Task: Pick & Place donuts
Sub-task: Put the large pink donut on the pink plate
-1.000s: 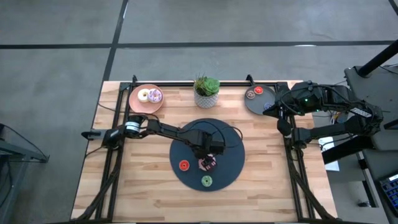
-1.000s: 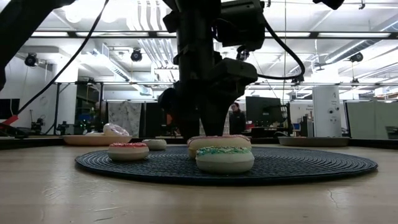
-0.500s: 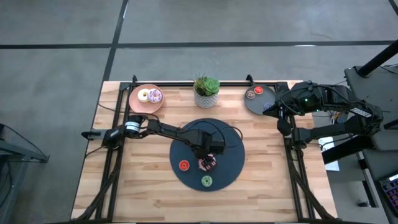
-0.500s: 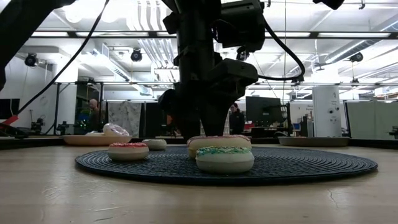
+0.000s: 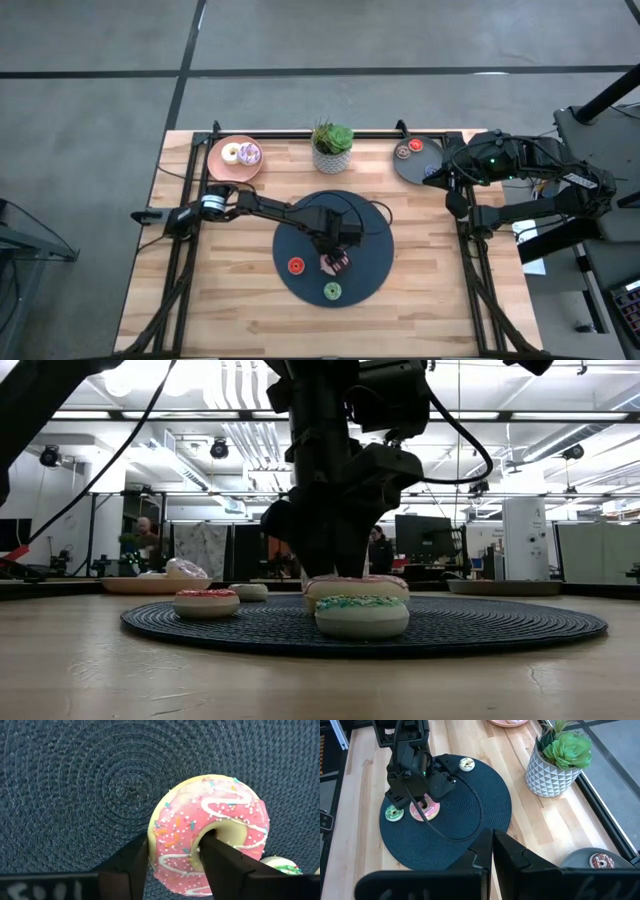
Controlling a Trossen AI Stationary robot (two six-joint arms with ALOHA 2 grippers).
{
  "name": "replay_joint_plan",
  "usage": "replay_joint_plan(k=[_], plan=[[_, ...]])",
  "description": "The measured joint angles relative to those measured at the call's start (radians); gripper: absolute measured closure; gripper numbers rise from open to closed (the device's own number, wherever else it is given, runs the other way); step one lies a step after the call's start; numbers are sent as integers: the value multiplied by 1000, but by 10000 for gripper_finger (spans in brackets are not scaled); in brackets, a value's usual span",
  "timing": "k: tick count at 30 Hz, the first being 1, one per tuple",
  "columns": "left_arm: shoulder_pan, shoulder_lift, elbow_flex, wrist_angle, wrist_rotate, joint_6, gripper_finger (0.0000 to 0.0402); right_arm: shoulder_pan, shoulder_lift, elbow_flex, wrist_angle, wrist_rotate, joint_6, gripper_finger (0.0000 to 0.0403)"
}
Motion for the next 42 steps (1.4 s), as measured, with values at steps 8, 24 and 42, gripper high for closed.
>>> replay_joint_plan(k=[8, 24, 42], plan=[[3, 0, 0, 2, 11, 1, 272, 0, 0, 0, 0, 0, 0, 394], [24, -1, 30, 10, 51, 9, 275, 0, 0, 0, 0, 0, -1, 394], [120, -4, 171, -271, 40, 151, 275, 0, 0, 0, 0, 0, 0, 394]])
